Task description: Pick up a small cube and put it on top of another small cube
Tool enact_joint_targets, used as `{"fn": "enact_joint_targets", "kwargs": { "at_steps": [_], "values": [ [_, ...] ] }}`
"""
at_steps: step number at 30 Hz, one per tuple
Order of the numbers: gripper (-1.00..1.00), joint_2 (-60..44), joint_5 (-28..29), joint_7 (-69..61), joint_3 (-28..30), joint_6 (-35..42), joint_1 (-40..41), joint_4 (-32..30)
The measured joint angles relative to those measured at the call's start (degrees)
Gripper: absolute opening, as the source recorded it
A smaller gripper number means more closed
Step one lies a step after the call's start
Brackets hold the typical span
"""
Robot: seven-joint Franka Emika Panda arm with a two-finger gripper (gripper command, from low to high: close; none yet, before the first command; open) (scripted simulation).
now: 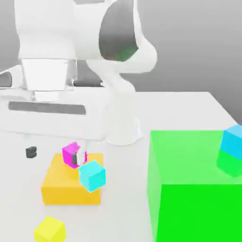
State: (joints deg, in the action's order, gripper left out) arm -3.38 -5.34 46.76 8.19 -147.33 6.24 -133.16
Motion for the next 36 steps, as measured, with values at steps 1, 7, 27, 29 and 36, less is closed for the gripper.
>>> {"fn": "enact_joint_targets", "kwargs": {
  "at_steps": [1, 7, 27, 29, 36],
  "values": [
    [0.00, -2.08, -0.24, 0.03, 0.14, -0.66, 0.32, -0.06],
    [0.00, -14.51, -1.28, 0.47, 0.97, -4.79, 2.59, -0.31],
    [-1.00, -9.57, -1.47, 4.29, 1.70, -3.00, 3.43, -4.66],
    [-1.00, -5.44, -1.29, 6.86, 2.53, -1.61, 3.31, -7.39],
    [-1.00, 9.25, 2.19, 18.11, 3.17, 3.01, 5.76, -17.12]
  ]
}}
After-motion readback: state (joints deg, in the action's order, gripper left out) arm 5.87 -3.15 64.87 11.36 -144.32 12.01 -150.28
